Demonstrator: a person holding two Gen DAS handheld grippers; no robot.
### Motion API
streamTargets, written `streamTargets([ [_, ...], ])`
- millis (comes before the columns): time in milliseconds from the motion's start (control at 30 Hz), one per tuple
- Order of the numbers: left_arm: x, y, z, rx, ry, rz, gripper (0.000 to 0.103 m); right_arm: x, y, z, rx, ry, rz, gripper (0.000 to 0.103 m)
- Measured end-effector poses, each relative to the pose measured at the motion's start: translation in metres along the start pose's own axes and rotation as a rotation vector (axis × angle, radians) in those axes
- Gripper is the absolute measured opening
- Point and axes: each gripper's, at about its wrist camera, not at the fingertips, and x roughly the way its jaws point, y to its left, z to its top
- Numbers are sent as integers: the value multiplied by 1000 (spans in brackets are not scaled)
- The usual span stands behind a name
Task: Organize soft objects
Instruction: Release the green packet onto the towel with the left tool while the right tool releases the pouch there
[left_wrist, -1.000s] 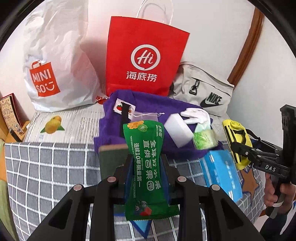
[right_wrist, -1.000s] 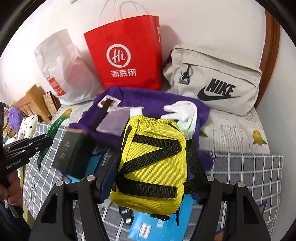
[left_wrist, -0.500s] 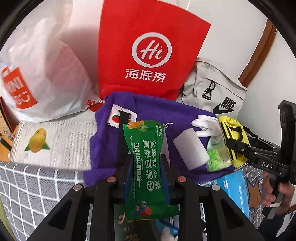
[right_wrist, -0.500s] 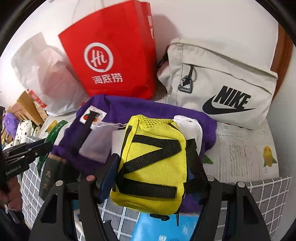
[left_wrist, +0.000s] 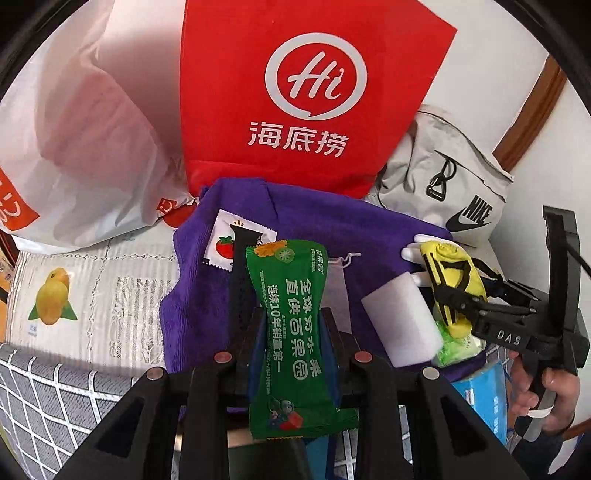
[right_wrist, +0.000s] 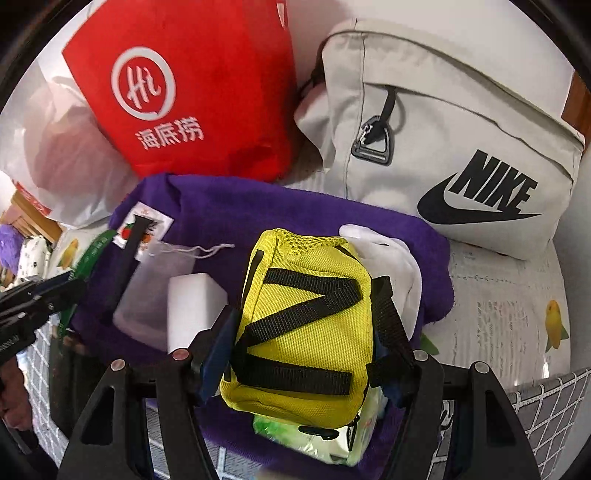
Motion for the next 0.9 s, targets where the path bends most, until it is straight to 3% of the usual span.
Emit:
streamTargets([
  [467, 43, -7, 17, 9, 60, 14, 30, 20, -5, 4, 25, 98, 44, 74],
  [700, 54, -14, 21, 24, 67, 45, 56, 5, -19, 2, 98, 66, 88, 77],
  [900, 45, -15, 19, 24, 62, 73, 56, -13, -20, -5, 98, 40, 80, 77],
])
